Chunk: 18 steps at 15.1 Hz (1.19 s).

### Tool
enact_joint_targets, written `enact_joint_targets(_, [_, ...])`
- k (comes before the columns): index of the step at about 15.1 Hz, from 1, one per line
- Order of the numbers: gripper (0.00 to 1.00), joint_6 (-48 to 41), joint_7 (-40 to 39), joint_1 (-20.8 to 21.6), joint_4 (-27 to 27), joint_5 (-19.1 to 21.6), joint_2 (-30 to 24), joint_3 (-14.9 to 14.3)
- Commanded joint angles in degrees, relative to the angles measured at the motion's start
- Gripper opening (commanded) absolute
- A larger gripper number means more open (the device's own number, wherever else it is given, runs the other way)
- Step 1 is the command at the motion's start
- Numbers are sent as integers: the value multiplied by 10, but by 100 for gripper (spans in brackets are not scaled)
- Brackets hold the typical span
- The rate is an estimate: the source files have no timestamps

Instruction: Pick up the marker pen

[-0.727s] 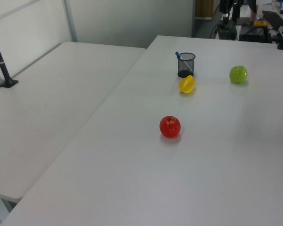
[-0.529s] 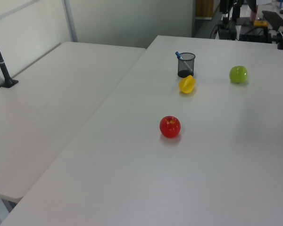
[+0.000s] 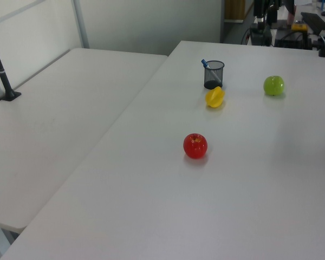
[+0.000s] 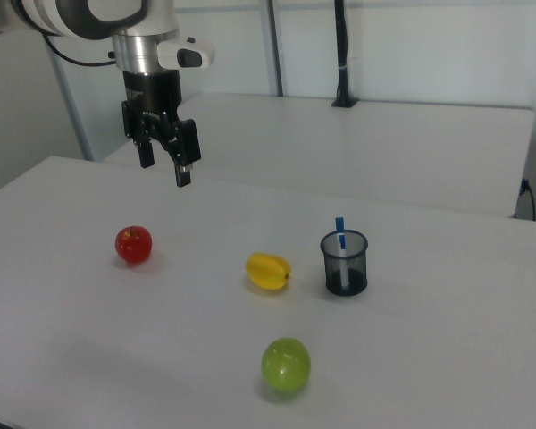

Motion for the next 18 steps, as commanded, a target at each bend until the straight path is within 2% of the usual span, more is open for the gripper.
enact_joint_targets(1, [100,-7,-11,-3,-12,4,-23,-5])
enact_joint_targets(5, [100,7,-16,-2,-14,12,-15,-4])
enact_joint_targets(8, [100,65,-25,-16,-19,67,-7,-4])
enact_joint_targets(13, [100,115,-123,-31,-24,67,5,-17])
enact_joint_targets(18, [100,186,-144,-37,-25,72,33,-22])
